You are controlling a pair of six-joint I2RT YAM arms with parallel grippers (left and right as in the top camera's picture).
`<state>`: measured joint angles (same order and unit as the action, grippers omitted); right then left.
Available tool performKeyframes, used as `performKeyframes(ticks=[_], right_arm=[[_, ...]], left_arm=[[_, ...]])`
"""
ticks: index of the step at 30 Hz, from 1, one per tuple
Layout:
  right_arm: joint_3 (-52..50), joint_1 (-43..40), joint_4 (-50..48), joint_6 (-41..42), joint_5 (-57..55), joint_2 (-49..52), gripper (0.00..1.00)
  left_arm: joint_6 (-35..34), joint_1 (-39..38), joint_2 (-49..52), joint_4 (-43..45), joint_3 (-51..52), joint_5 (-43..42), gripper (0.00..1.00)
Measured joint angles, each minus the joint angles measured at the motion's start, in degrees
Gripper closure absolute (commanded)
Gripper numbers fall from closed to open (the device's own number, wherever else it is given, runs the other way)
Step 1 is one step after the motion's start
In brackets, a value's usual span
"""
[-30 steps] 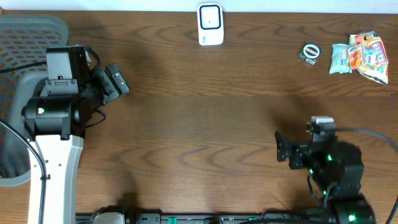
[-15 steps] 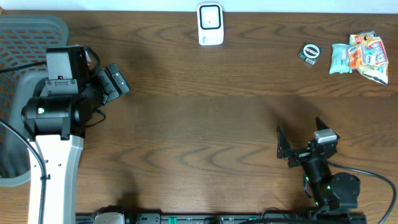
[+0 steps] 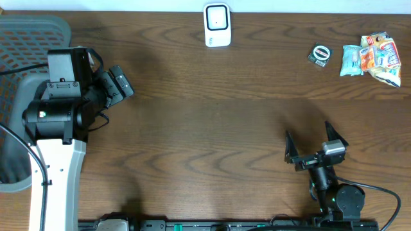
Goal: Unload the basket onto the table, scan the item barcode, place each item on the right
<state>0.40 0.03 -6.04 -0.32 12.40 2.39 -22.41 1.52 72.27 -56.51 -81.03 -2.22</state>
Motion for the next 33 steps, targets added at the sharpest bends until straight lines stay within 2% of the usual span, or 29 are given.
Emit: performKeyframes(ticks=[8,33], right_arm=[[0.0,-2.1,9.4,0.7,-2.8,-1.7,0.01],[0.0,-2.2,10.0,0.0,-8.4,-1.7,0.01]], left_arm=[[0.0,0.0,0.0,0.0,0.0,0.0,0.02],[0.0,0.0,0.0,0.0,0.0,0.0,0.02]])
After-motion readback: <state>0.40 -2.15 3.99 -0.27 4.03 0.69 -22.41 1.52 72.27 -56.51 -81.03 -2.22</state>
